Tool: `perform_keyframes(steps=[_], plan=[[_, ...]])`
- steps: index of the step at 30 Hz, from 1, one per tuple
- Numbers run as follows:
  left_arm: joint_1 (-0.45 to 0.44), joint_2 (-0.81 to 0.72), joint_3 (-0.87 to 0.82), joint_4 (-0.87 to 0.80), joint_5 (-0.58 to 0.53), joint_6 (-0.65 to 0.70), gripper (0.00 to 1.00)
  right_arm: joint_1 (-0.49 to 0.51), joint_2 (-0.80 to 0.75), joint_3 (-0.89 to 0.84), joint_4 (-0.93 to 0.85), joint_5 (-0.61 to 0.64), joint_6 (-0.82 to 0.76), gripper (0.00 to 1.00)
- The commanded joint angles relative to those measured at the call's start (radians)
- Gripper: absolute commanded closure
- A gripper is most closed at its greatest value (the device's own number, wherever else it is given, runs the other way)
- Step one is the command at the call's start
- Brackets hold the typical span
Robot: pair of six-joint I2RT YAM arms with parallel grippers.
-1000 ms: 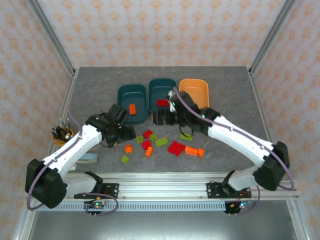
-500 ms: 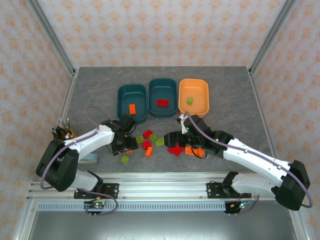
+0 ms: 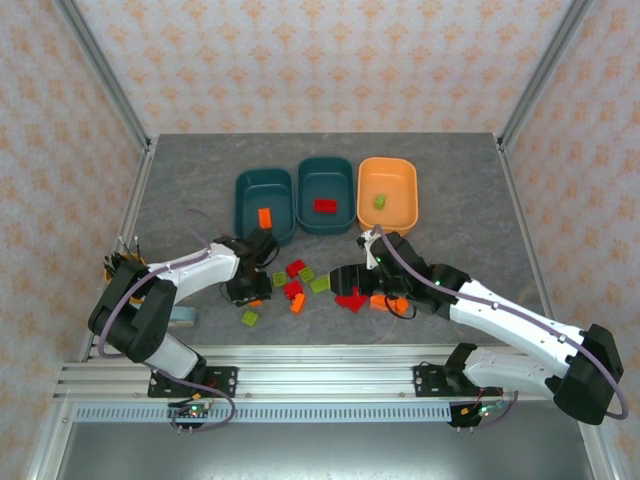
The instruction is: Sort the legos into containers by color
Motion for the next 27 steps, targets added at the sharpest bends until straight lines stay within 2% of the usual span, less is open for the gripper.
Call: perform_keyframes(steps=[1,5,8,11,16,22,27], plan=[[-0.011,-0.001,0.023,0.029,-0.048,0.012,0.70,0.004,-0.020,-0.007,0.024,0.027,0.014,0.17],[-0.014,-0.059,0.083,-0.051,-0.095,0.024,0.73,0.005,-0.020,0.021,0.015,0.046,0.012,0.16],[-0.004,-0.095,0.189,-0.137,-0.124,0.055,0.72,0.004,-0.014,0.078,-0.001,0.096,0.011,0.16],[0.034,-0.063,0.328,-0.214,-0.131,0.096,0.72,0.002,0.019,0.153,-0.012,0.170,0.016,0.15],[0.089,0.088,0.577,-0.297,-0.169,0.172,0.72,-0.042,0.116,0.283,-0.001,0.229,0.029,0.11],[0.123,0.314,0.805,-0.376,-0.251,0.228,0.73,-0.142,0.244,0.395,0.006,0.164,0.068,0.09],[0.137,0.465,0.917,-0.411,-0.308,0.239,0.73,-0.177,0.307,0.438,-0.009,0.115,0.075,0.10]])
